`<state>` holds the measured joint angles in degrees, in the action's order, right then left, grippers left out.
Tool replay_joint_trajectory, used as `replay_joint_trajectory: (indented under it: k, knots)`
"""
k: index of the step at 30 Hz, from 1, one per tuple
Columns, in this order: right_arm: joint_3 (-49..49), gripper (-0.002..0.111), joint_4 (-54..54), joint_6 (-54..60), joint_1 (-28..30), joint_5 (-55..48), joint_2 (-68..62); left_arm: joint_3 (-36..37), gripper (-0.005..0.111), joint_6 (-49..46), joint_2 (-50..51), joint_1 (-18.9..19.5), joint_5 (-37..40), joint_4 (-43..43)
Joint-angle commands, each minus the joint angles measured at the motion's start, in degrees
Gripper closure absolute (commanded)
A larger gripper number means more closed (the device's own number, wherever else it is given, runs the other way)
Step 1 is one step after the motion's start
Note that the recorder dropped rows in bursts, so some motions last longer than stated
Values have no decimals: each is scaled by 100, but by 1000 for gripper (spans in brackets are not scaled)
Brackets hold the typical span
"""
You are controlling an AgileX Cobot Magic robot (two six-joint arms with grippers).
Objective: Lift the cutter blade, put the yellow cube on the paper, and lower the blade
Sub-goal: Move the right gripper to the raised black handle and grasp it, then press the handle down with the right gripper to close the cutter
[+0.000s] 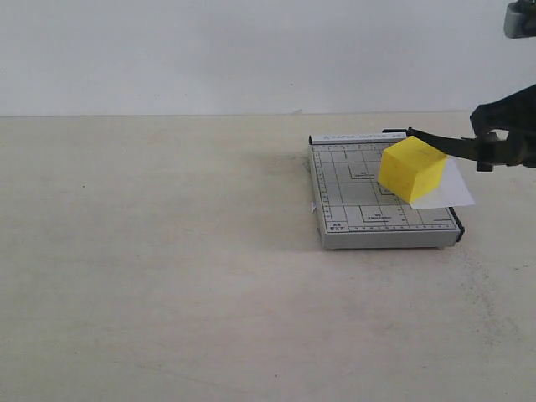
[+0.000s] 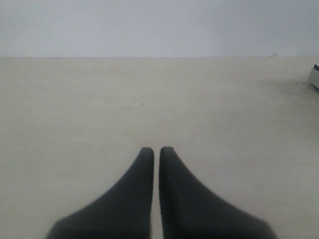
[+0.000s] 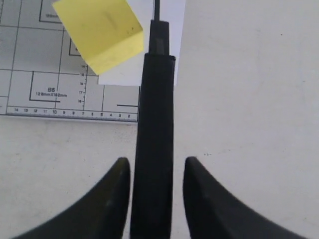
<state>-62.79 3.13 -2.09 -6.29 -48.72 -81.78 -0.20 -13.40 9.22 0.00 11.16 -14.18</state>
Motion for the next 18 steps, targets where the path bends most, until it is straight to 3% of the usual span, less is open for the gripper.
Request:
replay_joint_trajectory:
  k: [1,6,12,18]
  knots:
    - [141,56,39,-39,-10,115,-113,20,102,-17,-20,-9,-77,-58]
    - [155,60,39,-85,-10,245,-113,20,102,-17,-20,-9,-77,-58]
    - [155,106,39,-100,-10,245,-113,20,102,-17,-20,-9,-77,-58]
    - [197,108,-95,-100,-10,206,-140,20,102,-17,-20,-9,-77,-58]
